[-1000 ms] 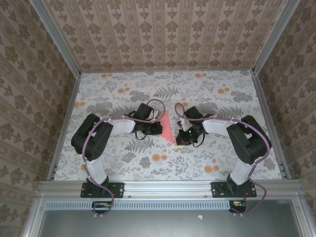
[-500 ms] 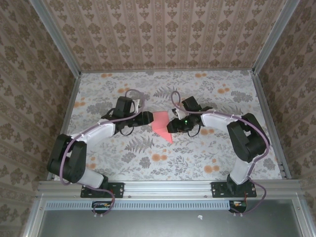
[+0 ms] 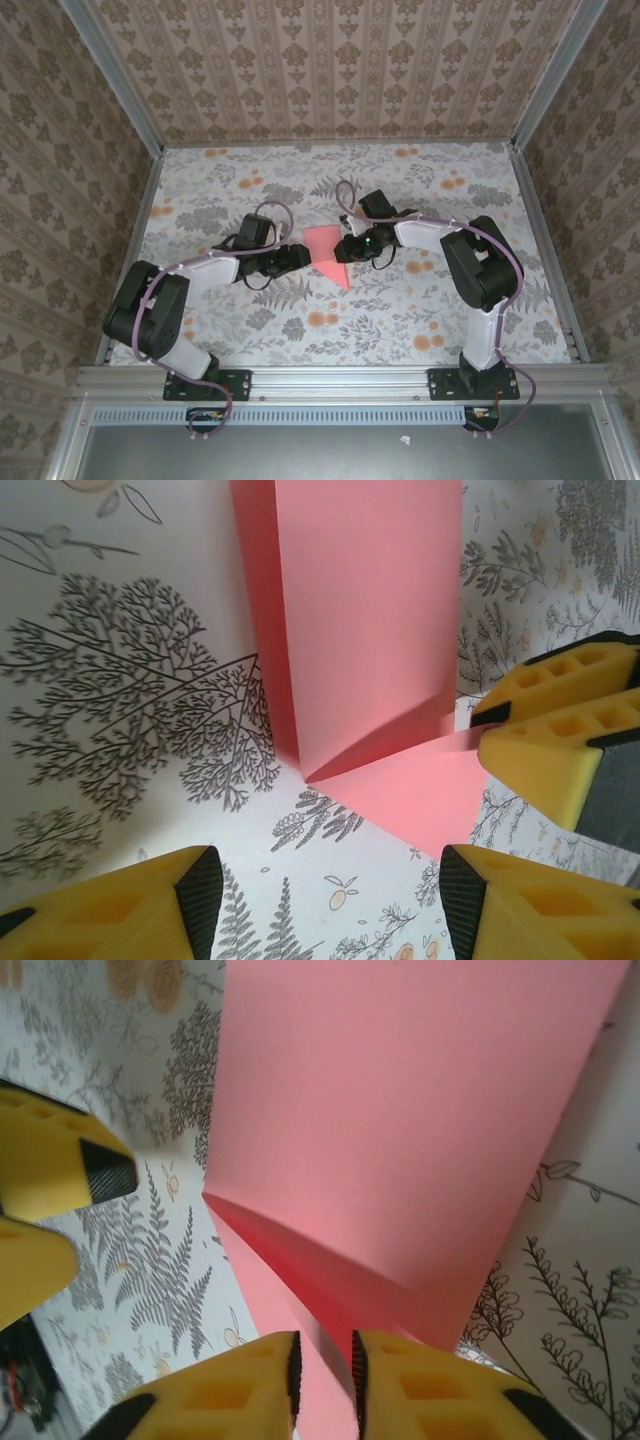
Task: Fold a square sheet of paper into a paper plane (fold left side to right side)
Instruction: Fourth fold the wing at the center of the table.
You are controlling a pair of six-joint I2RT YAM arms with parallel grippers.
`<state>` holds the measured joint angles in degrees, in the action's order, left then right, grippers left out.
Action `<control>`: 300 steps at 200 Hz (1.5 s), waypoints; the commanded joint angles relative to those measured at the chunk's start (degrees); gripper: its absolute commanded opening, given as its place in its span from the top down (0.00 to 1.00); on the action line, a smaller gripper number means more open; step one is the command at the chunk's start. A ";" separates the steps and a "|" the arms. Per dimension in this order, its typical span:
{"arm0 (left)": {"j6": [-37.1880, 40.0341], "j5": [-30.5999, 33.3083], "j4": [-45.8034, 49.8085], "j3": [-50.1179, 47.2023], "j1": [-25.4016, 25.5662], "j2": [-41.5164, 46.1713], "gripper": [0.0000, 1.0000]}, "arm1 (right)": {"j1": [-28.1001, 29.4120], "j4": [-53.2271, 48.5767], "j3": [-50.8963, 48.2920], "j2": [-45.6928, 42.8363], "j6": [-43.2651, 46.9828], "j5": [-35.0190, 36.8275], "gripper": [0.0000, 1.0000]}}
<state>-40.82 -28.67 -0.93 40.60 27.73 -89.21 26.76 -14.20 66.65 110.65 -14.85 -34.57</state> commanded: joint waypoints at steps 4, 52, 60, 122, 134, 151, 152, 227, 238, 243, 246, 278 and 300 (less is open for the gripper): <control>-2.03 -1.48 -2.74 2.49 1.29 -2.44 0.37 | -0.56 -2.34 0.87 -0.14 1.13 2.15 0.94; -2.66 -1.09 -3.47 5.66 3.55 -6.29 0.37 | -1.00 -1.95 -0.75 -1.95 0.87 4.59 0.99; -2.73 -1.12 -3.76 6.04 3.78 -6.93 0.37 | -1.10 -1.76 -1.04 -2.04 0.63 4.47 0.99; -3.74 -2.58 -6.88 9.87 5.01 -10.20 0.67 | -1.36 -1.63 -2.84 -5.28 0.93 7.05 0.74; -3.74 -2.61 -6.94 10.27 5.21 -10.02 0.68 | -1.51 -1.60 -3.99 -7.82 1.21 8.87 0.64; -3.61 -2.44 -6.63 10.53 5.41 -9.37 0.68 | -1.43 -2.13 -5.82 -11.54 1.96 11.23 0.54; -3.63 -2.40 -6.54 10.50 5.41 -9.34 0.68 | -1.40 -2.19 -5.91 -11.70 1.99 11.30 0.54; -5.41 -0.97 -5.06 10.64 5.41 -7.09 0.71 | 11.75 4.25 -17.47 -22.87 0.65 24.58 0.46; -5.53 -0.95 -4.73 10.93 5.41 -7.04 0.72 | 13.69 6.11 -17.61 -22.36 0.65 27.34 0.46; -5.70 -0.97 -4.69 11.01 5.40 -7.06 0.72 | 14.44 6.84 -17.64 -22.03 0.71 28.65 0.46; -5.83 -1.02 -4.63 11.01 5.40 -7.04 0.72 | 14.75 7.23 -17.68 -21.75 0.82 29.19 0.46; -6.25 -0.82 -4.28 11.34 5.32 -7.12 0.75 | 16.61 9.29 -15.83 -17.68 2.51 32.00 0.46; -6.34 -0.52 -3.64 11.53 5.32 -7.15 0.76 | 16.96 8.23 -13.85 -15.07 3.53 33.12 0.47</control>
<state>-46.33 -29.93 -5.89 50.17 32.97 -97.71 43.16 -6.61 50.02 92.68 -13.15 -5.72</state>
